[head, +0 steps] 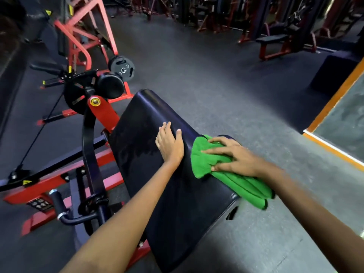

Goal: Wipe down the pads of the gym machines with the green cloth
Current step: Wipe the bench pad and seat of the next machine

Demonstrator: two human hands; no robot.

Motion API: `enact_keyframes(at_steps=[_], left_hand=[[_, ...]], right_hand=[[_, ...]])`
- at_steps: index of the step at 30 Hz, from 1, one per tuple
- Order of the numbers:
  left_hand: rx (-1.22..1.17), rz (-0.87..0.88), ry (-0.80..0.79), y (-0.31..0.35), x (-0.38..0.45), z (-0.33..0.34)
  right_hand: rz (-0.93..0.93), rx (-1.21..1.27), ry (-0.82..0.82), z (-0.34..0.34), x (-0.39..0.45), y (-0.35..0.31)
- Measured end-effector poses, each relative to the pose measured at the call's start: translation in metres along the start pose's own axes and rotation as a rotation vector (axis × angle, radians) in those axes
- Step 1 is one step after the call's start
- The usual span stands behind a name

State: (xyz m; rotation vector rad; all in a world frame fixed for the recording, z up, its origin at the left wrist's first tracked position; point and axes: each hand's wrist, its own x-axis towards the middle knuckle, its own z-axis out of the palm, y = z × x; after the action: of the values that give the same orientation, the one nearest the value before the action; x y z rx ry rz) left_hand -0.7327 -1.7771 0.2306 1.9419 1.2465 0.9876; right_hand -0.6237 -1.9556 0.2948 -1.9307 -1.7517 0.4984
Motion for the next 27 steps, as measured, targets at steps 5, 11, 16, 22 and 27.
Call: enact_keyframes(at_steps=[5, 11, 16, 22, 27], left_hand=[[-0.091, 0.001, 0.127, -0.011, 0.028, -0.014], [-0.008, -0.149, 0.092, -0.026, 0.061, -0.004], [-0.074, -0.163, 0.088, -0.033, 0.063, 0.000], [-0.177, -0.194, 0.011, -0.031, 0.057, -0.005], [-0.059, -0.174, 0.037, -0.035, 0.061, -0.010]], right_hand=[[-0.064, -0.146, -0.008, 0.012, 0.093, -0.002], [-0.291, -0.091, -0.066, 0.006, 0.074, 0.015], [-0.480, 0.092, -0.137, 0.001, 0.056, 0.041], [-0.462, 0.117, -0.076, 0.015, 0.156, 0.041], [-0.532, 0.150, -0.040, 0.019, 0.175, 0.047]])
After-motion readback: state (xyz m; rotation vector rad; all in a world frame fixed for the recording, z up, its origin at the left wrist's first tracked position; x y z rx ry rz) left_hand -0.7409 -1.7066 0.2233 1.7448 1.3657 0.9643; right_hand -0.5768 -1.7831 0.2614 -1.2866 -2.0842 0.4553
